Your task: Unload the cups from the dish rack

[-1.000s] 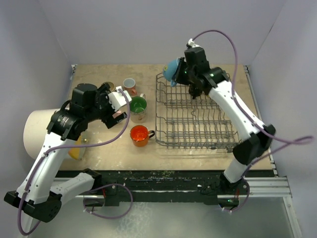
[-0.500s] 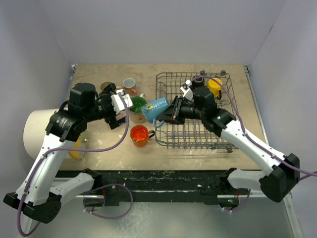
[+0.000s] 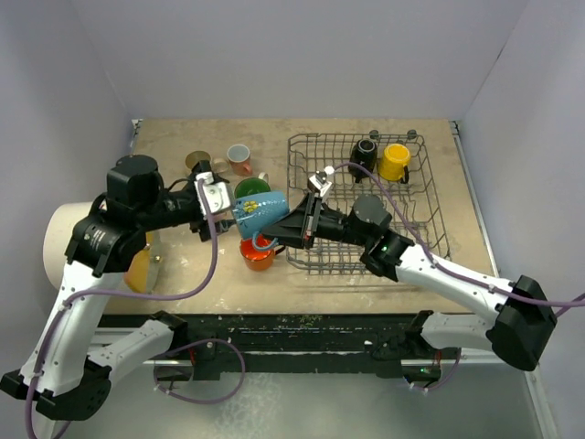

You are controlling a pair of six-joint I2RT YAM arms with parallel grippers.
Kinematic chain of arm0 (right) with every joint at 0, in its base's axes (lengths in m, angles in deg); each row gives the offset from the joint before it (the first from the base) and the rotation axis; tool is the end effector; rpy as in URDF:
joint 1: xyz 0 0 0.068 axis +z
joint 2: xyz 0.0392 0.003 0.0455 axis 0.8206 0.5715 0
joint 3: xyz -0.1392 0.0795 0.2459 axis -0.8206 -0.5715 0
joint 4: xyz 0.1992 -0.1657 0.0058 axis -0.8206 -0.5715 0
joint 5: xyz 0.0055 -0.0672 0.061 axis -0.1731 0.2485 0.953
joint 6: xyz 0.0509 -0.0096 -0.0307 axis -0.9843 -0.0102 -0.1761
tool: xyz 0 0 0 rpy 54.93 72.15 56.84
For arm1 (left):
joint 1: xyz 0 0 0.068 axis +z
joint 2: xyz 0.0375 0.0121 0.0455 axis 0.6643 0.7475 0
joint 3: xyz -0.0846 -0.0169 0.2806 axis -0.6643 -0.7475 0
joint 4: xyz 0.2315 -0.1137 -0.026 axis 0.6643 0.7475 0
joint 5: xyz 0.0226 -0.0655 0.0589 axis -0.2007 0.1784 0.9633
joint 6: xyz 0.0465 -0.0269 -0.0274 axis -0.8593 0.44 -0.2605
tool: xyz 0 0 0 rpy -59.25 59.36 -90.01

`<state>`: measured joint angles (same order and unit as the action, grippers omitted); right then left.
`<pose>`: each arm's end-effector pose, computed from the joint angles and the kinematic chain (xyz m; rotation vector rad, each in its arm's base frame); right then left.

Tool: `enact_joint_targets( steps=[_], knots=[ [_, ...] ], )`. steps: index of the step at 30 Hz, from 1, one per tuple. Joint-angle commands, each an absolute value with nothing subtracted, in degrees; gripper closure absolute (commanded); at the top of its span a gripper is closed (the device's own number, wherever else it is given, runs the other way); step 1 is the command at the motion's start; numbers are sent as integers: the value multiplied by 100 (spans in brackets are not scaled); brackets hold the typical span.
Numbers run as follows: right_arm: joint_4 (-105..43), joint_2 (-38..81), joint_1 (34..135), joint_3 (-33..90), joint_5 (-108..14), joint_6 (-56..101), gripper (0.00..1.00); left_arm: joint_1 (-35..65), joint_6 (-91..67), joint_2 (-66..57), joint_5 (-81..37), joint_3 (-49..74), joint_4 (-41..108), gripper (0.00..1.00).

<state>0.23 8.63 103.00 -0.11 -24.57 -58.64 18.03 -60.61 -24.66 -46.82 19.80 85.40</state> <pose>0.1666 0.2171 0.3640 0.0884 1.9148 2.1721 0.1296 -0.0831 0.4546 1.2897 1.4785 -0.4163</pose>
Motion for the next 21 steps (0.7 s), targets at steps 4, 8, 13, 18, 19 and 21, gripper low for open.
enact_joint_targets(
  steps=[4, 8, 13, 18, 19, 21],
  knots=[
    [3194, 1004, 11159, -115, -3461, -6742, 100, 1834, -5608, -2826, -5448, 2464, 7972, 38],
    [3704, 1370, 11395, 215, -3589, -6821, 100, 1834, -5108, -2886, -5637, 2650, 7721, 47],
    [4014, 1735, 11450, 564, -3562, -6914, 100, 1834, -4729, -2786, -5792, 2641, 7693, 55],
    [4095, 1685, 11448, 228, -3633, -7122, 74, 1833, -4908, -2733, -5641, 2561, 7825, 90],
    [4109, 1634, 11428, 127, -3694, -7152, 64, 1833, -4958, -2722, -5437, 2518, 7846, 99],
    [3922, 1529, 11325, -5, -3701, -7173, 44, 1831, -5151, -2668, -5032, 2397, 7908, 100]
  ],
)
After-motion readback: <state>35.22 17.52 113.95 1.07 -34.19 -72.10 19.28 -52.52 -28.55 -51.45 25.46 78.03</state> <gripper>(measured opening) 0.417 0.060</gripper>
